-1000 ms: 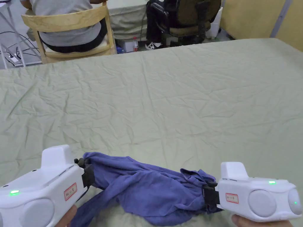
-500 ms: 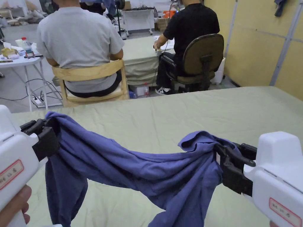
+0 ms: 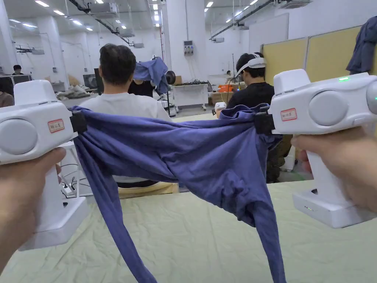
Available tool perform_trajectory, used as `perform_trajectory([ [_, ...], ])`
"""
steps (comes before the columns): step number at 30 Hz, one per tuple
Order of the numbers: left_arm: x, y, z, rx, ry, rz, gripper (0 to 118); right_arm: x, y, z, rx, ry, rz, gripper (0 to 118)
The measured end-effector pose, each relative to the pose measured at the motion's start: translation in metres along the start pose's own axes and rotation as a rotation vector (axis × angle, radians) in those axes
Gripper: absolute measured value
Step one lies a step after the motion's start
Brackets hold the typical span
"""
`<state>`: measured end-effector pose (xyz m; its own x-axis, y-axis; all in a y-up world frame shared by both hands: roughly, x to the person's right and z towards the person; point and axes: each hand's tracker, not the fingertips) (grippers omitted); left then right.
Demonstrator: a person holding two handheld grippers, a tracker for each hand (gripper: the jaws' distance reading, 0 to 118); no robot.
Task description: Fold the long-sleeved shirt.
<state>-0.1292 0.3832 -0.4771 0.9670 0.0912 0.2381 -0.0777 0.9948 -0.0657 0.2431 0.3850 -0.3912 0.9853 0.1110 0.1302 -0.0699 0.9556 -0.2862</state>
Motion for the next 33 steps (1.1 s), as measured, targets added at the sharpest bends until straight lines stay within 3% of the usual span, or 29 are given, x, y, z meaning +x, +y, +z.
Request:
perform_trajectory([
  [4, -0.004, -0.004, -0.047, -0.037, -0.008, 0.000, 0, 0.003, 0.013, -0.056, -0.060, -0.071, 0.055, 22],
  [12, -0.001, -0.076, -0.131, -0.139, 0.002, -0.079, 0, 0.006, -0.036, -0.158, -0.169, -0.060, 0.013, 21],
  [22, -0.032, -0.303, -0.171, -0.545, -0.012, -0.029, 0, -0.024, -0.273, -0.254, -0.556, 0.032, -0.007, 21],
  [27, -0.050, -0.388, -0.135, -0.691, -0.005, -0.047, 0, -0.032, -0.363, -0.229, -0.662, 0.064, -0.011, 21],
  [33, -0.065, -0.409, -0.033, -0.714, -0.041, -0.096, 0, -0.024, -0.391, -0.142, -0.649, 0.123, -0.086, 21],
])
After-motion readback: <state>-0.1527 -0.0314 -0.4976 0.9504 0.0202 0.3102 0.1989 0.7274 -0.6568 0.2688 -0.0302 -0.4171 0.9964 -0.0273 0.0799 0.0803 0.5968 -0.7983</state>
